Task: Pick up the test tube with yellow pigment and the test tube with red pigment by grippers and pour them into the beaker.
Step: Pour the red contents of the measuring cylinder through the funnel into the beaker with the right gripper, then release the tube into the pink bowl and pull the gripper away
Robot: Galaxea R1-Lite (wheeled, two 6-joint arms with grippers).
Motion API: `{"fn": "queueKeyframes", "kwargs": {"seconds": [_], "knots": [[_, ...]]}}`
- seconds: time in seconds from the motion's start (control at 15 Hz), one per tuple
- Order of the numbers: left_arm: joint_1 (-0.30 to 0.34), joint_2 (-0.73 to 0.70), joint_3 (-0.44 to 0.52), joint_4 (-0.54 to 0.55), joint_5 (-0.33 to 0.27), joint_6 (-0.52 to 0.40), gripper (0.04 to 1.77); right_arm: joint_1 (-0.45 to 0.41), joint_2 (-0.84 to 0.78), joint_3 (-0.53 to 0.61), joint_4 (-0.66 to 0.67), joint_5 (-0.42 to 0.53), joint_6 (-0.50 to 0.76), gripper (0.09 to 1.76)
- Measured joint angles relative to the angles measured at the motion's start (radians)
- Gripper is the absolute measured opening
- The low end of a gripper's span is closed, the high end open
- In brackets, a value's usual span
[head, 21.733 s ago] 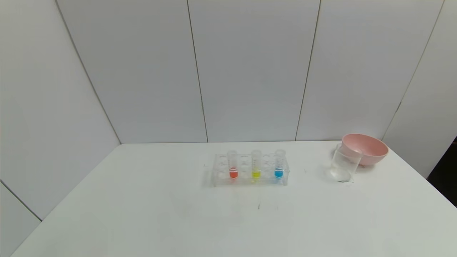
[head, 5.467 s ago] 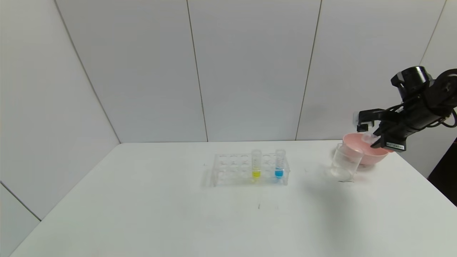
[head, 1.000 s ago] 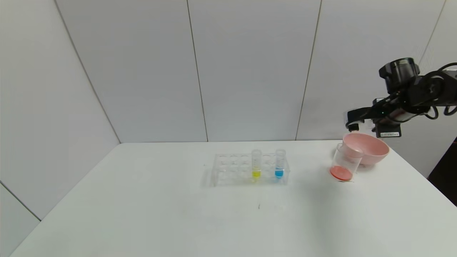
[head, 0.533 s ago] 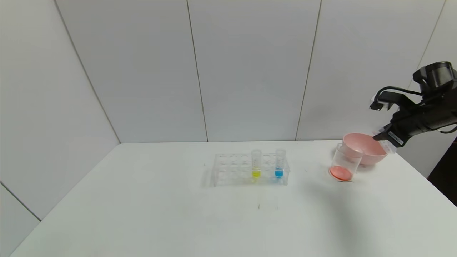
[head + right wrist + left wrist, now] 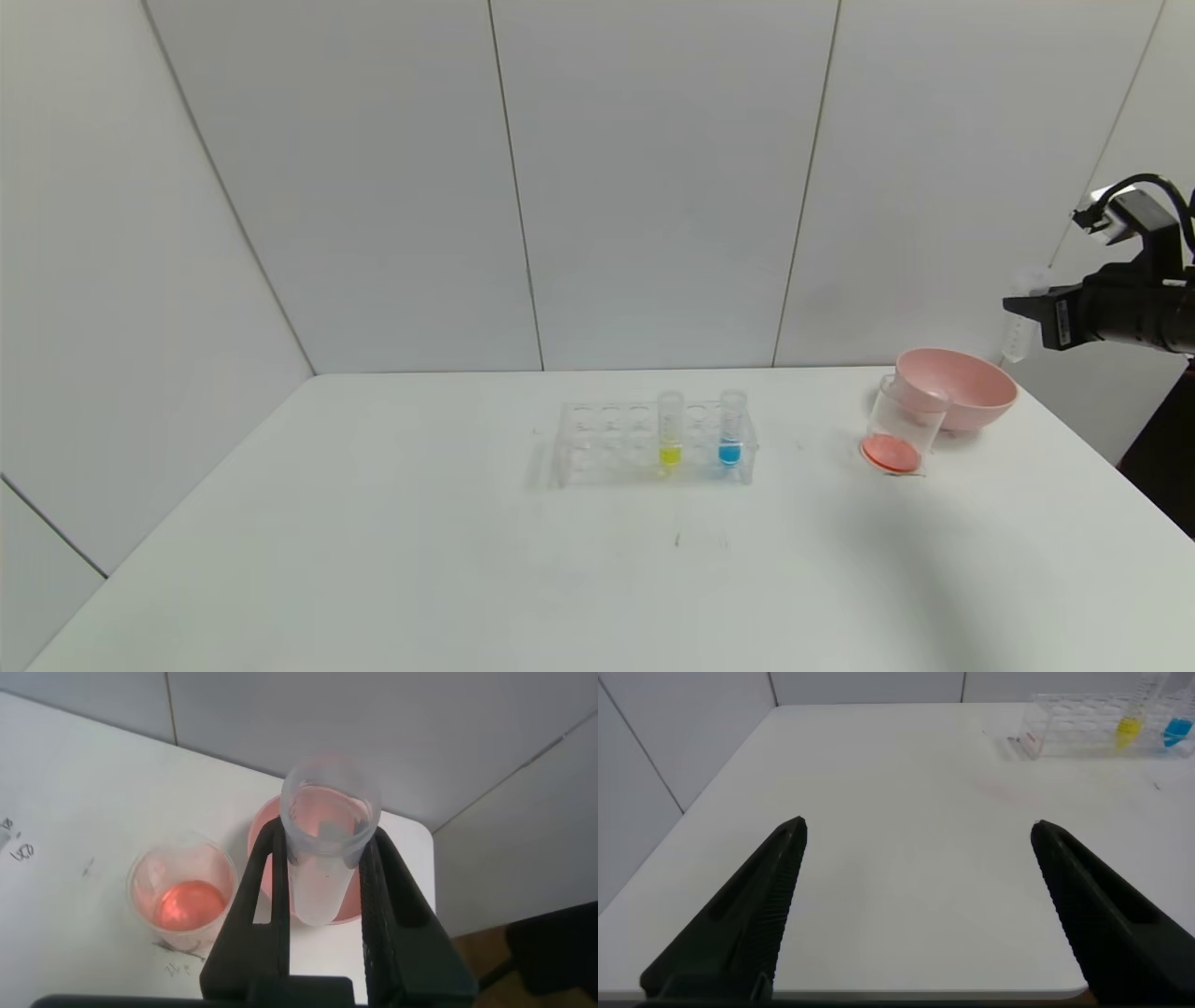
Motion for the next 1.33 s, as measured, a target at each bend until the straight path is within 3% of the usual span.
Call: {"fn": "queueKeyframes", "kwargs": {"seconds": [0.13, 0.4, 0.73, 1.33], "knots": [[0.000, 0.000, 0.000, 0.000, 0.000, 0.000, 1.72, 0.000, -0.014, 0.050, -0.043, -0.049, 0.118, 0.50], [0.000, 0.000, 0.000, 0.000, 0.000, 0.000, 1.72, 0.017, 0.039, 0.036, -0.120, -0.124, 0.270, 0.50], [0.000, 0.000, 0.000, 0.000, 0.000, 0.000, 1.72, 0.029, 0.213, -0.023, -0.307, -0.196, 0.307, 0.50], [0.000, 0.000, 0.000, 0.000, 0.000, 0.000, 1.72, 0.032, 0.345, -0.091, -0.329, -0.221, 0.393, 0.50]]}}
